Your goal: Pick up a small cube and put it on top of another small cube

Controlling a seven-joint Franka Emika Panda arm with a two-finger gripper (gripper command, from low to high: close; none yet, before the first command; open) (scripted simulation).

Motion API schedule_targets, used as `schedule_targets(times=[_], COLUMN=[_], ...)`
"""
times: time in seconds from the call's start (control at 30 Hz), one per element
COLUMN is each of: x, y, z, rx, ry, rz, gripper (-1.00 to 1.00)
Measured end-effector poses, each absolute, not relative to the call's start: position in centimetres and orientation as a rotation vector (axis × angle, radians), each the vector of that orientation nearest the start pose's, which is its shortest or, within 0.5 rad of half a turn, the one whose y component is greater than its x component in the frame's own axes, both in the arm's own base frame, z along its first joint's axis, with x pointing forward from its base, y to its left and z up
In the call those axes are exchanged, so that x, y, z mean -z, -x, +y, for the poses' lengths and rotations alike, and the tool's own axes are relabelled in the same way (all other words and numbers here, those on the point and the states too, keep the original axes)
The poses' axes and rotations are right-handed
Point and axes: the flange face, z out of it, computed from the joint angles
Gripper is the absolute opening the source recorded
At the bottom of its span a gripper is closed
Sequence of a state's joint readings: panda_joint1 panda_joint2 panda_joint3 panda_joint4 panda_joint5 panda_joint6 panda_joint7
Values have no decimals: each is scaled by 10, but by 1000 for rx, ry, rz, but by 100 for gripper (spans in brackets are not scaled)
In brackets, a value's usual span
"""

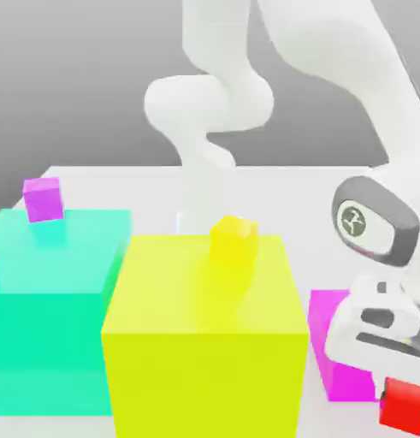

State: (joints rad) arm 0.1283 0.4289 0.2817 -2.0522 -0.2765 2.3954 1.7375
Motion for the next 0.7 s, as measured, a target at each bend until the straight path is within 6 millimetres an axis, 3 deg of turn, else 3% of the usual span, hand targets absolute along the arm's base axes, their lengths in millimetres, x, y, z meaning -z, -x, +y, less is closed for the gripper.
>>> schedule_targets(times=[0.13, 0.33, 0.5, 0.7], x=[-275, -354, -398, -435], y=[-546, -531, -498, -447], z=[205, 159, 118, 80], rx=[67, 54, 37, 13], ry=[2773, 2834, 2870, 2905], rz=[1695, 1580, 1478, 1323], gripper=[-100, -100, -100, -100])
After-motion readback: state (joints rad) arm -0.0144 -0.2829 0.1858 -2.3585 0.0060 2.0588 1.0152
